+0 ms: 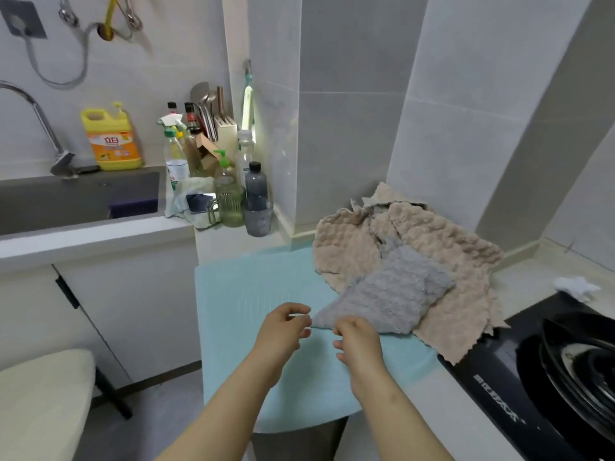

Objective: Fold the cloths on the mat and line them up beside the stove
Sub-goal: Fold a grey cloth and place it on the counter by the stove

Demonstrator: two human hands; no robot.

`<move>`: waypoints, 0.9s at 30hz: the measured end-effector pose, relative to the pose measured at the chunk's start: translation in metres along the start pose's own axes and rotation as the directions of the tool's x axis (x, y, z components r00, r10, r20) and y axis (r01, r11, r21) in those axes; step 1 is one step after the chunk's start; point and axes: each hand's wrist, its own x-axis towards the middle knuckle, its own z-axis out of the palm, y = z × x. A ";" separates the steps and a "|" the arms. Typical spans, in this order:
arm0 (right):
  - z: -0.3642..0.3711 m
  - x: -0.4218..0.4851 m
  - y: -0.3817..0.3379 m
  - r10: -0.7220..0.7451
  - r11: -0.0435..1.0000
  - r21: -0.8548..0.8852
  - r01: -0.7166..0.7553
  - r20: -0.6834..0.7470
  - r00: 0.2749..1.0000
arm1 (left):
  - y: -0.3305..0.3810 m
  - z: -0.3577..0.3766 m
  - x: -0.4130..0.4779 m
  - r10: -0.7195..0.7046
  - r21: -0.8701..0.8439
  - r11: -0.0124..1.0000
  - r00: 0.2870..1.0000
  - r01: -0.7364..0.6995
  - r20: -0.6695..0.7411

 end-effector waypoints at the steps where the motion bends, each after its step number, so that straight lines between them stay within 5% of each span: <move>1: 0.005 0.011 0.000 -0.016 1.000 -0.008 0.016 -0.016 1.000 | 0.001 0.000 0.013 -0.001 0.009 1.000 1.000 0.001 0.016; 6: 0.022 0.067 0.017 -0.053 0.987 -0.160 0.014 -0.241 0.969 | -0.004 -0.002 0.073 -0.039 0.070 0.997 0.996 0.033 0.085; 11: 0.040 0.097 0.024 -0.035 0.946 -0.284 -0.154 -0.564 0.825 | -0.018 -0.008 0.127 -0.079 0.187 0.982 0.974 0.039 0.212; 14: 0.049 0.100 0.026 -0.058 0.868 -0.422 -0.260 -0.608 0.792 | -0.025 -0.015 0.146 -0.104 0.280 0.960 0.946 0.014 0.308; 17: 0.056 0.099 0.030 -0.130 0.890 -0.410 -0.201 -0.649 0.749 | -0.022 -0.022 0.161 -0.167 0.278 0.960 0.890 0.048 0.424; 22: 0.069 0.071 0.026 0.047 0.995 -0.029 -0.096 -0.711 0.701 | -0.018 -0.026 0.168 -0.195 0.319 0.948 0.807 0.008 0.558; 25: 0.086 0.047 0.019 0.230 0.883 0.467 0.049 -0.523 0.821 | -0.016 -0.027 0.165 -0.173 0.289 0.957 0.796 -0.004 0.580; 27: 0.095 0.033 0.017 0.273 0.798 0.602 0.035 -0.411 0.870 | -0.011 -0.030 0.164 -0.204 0.224 0.971 0.783 0.085 0.588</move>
